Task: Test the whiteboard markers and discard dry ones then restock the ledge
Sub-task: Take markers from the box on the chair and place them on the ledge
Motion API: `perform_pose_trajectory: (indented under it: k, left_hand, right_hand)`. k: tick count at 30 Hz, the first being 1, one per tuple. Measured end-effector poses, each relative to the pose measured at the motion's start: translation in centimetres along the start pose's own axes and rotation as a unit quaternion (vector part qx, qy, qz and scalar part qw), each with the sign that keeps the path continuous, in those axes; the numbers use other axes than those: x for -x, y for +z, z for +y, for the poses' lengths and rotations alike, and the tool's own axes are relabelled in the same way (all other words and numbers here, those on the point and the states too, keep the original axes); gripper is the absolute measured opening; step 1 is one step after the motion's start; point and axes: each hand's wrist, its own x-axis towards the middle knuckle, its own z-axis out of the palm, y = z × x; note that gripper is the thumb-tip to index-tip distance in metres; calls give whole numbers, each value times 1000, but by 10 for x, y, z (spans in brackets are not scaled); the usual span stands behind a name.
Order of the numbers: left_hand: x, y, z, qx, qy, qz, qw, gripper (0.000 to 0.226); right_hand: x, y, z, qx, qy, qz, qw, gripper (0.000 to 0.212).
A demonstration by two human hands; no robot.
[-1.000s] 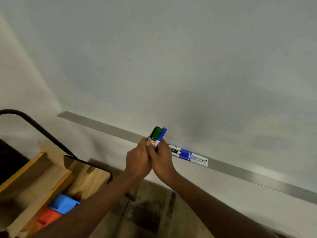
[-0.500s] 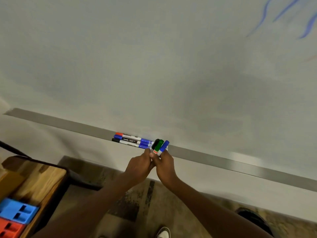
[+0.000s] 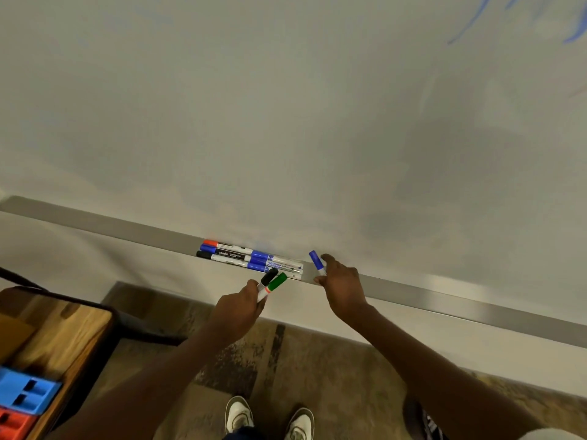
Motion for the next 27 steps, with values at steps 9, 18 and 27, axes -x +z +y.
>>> perform_pose_trajectory:
  k: [9, 18, 27]
  left_hand:
    - [-8, 7, -14, -37, 1, -12, 999, 38]
    - [-14, 12, -12, -21, 5, -17, 1000, 39]
    - [-16, 23, -10, -6, 3, -9, 1000, 39]
  right_hand:
    - [-19, 27, 38, 98, -45, -32, 994, 22]
    - [-20, 46, 50, 51, -25, -19, 998, 22]
    - [-13, 50, 51, 71, -92, 31, 993, 13]
